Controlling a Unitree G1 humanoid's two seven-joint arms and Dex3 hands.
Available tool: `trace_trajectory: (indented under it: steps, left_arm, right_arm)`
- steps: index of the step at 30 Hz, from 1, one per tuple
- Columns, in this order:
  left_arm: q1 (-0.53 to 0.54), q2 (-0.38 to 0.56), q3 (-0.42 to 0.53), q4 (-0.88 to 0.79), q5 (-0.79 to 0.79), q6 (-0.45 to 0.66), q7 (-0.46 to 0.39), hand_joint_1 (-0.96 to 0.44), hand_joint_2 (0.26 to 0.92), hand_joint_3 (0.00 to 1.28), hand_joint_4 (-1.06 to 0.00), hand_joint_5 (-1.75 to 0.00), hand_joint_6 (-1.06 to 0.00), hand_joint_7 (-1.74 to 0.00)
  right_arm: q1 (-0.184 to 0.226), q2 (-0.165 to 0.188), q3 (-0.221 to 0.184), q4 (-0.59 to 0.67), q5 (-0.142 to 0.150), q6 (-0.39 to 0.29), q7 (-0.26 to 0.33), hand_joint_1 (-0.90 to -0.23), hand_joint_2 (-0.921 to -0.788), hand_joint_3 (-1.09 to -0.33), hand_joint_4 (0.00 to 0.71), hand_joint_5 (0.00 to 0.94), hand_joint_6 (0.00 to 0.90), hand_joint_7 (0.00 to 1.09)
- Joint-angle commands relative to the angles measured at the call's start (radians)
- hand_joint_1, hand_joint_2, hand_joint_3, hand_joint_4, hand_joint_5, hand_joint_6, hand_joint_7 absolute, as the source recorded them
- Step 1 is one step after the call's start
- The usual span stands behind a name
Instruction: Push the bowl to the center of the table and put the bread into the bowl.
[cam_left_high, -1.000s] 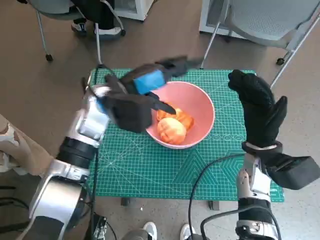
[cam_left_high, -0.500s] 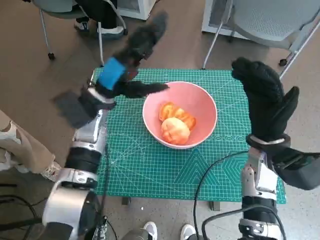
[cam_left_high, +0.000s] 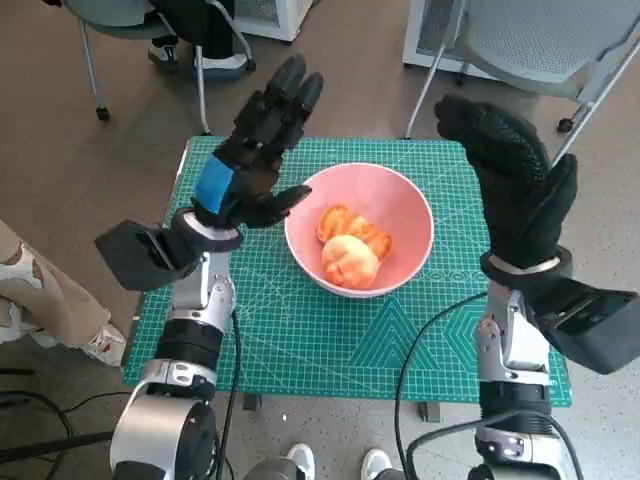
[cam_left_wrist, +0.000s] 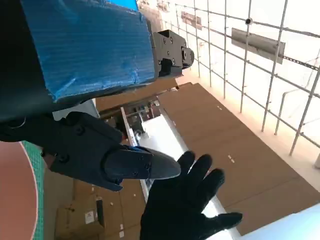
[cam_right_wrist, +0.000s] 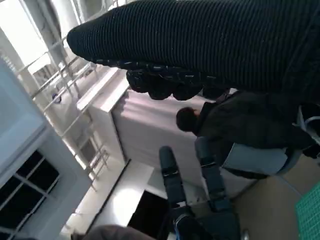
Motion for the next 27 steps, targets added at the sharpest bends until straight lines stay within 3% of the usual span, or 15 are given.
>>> trace_trajectory:
  steps: [1,14,27]
  left_arm:
    - [0.015,-0.024,0.007,0.012,0.001,-0.019,-0.006,-0.68,0.921,0.39,0.00,0.00,-0.08,-0.01]
    - [0.001,-0.053,0.010,0.078,0.034,-0.080,0.018,-0.73,0.921,0.50,0.00,0.00,-0.05,0.00]
    - [-0.026,-0.062,0.019,0.140,0.040,-0.108,0.018,-0.76,0.921,0.49,0.00,0.00,-0.05,0.00]
  right_arm:
    - [0.004,-0.009,0.001,0.030,0.012,-0.007,0.025,-0.636,-0.921,-0.698,0.226,0.000,0.143,0.37]
    - [-0.003,-0.019,-0.002,0.080,0.028,-0.034,0.062,-0.628,-0.921,-0.697,0.197,0.000,0.123,0.39]
    - [0.008,-0.016,-0.014,0.100,0.048,-0.038,0.077,-0.632,-0.921,-0.695,0.195,0.000,0.112,0.41]
